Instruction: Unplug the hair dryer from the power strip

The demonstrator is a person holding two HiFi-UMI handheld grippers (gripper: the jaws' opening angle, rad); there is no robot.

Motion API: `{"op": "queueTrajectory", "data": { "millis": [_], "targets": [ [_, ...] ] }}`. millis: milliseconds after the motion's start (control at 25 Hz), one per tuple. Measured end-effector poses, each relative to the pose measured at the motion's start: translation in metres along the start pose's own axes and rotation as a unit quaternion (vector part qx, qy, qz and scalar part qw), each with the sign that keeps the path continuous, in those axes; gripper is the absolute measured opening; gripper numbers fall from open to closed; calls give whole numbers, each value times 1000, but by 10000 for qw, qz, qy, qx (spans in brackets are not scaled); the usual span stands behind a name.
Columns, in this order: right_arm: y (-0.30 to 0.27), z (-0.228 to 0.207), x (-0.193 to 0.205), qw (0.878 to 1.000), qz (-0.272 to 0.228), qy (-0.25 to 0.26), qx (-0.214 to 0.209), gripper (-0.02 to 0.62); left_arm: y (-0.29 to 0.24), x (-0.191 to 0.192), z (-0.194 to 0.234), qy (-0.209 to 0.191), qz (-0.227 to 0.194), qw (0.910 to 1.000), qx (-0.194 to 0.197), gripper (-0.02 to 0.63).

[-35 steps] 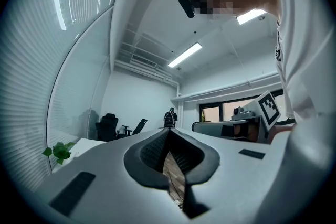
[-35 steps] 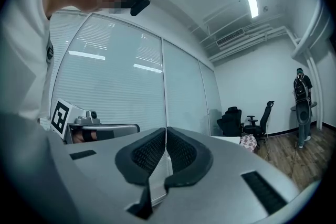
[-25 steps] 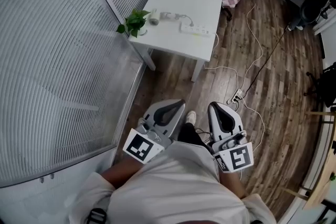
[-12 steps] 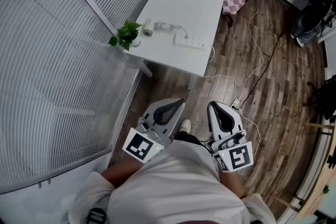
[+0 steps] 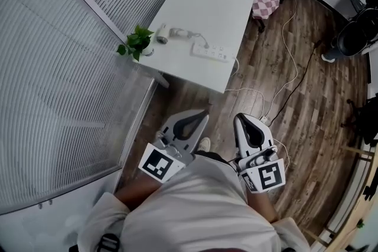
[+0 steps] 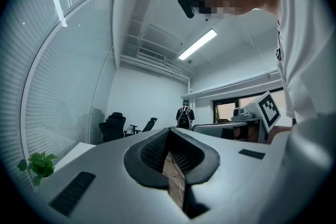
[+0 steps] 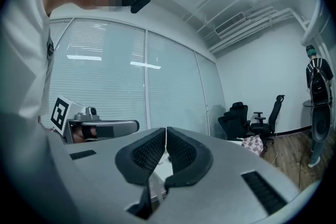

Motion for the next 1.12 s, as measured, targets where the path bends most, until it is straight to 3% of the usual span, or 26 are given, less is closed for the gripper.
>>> {"op": "queueTrajectory", "data": {
  "millis": [480,1120],
  "targets": [
    [-12,-12,5,9999,28,-89,-102,34,-12,4,3,-16,85,9999,-75,29],
    [-75,-51,8,9999,100,122,-44,34,-61,11,65,-45,62,9999,73,29]
  ]
}}
Point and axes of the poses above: the fingertips, and each gripper's own axes: y backward along the fingers, z to its left, x out of its underside, the point moved 10 cm from there along y, backward along the fingers, and after that the axes turned 7 degrees about -x, right-handed, at the moved point
